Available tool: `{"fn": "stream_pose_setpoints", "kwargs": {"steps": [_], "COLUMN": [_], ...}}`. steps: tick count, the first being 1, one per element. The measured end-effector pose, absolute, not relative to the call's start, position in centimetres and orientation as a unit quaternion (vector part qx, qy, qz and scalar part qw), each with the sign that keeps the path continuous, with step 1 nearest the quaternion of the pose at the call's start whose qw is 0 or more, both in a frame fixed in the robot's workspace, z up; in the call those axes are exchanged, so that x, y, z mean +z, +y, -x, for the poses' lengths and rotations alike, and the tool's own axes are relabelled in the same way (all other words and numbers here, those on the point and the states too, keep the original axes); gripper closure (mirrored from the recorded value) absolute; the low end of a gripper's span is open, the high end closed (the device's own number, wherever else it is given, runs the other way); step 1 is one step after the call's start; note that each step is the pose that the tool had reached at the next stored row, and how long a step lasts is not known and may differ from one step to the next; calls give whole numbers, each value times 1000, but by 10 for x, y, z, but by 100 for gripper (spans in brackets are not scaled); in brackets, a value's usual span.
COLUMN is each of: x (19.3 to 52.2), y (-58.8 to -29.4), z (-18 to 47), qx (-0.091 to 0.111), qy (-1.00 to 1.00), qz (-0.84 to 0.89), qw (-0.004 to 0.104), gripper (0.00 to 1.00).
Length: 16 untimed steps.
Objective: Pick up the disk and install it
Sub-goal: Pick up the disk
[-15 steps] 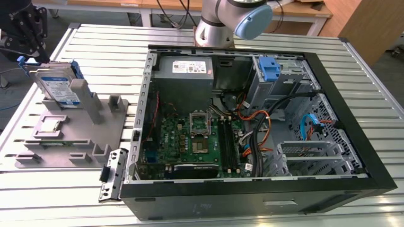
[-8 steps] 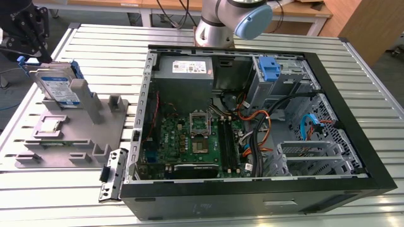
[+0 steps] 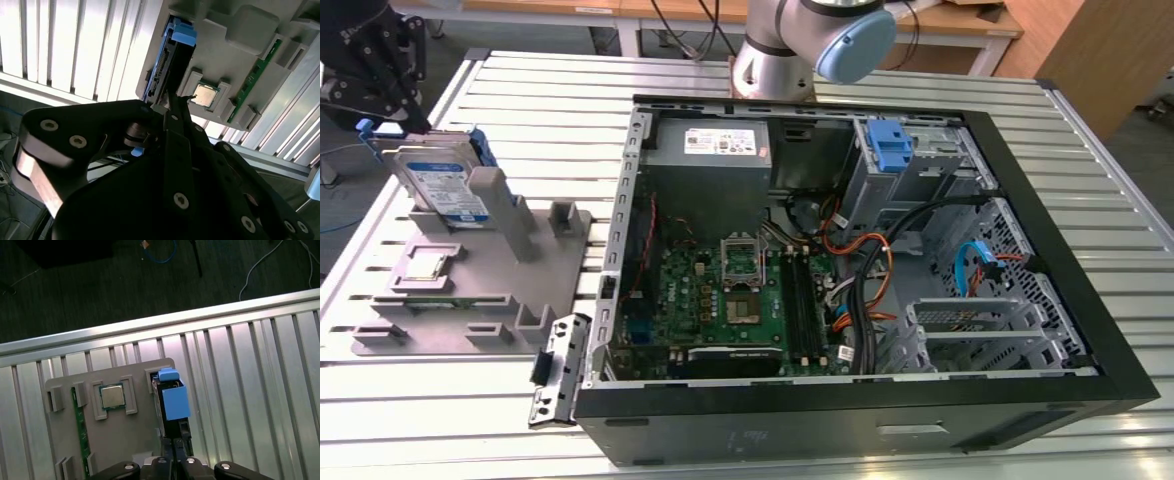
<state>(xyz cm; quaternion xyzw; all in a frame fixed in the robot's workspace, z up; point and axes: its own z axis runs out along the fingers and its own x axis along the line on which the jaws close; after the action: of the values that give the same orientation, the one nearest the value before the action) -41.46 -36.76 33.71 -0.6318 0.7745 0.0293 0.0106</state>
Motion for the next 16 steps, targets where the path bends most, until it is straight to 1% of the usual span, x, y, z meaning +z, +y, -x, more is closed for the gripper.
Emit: {"fn": "stream_pose_setpoints", "kwargs": {"steps": [2,3,5,6,7,8,9,10,11,16], "x": [337,337,337,337,337,337,337,337,337,337], "y": [-368,-368,-368,-368,-368,-368,-368,-368,-368,-368], "z": [415,415,415,415,415,415,415,415,415,415], "qx": [29,29,29,29,29,29,29,29,29,29], "qy": [775,775,775,775,775,775,775,775,775,775], "qz": [632,632,632,632,632,632,632,632,632,632], "qw": [11,11,11,11,11,11,11,11,11,11], "gripper": [77,77,65,65,59,59,53,53,47,47]}}
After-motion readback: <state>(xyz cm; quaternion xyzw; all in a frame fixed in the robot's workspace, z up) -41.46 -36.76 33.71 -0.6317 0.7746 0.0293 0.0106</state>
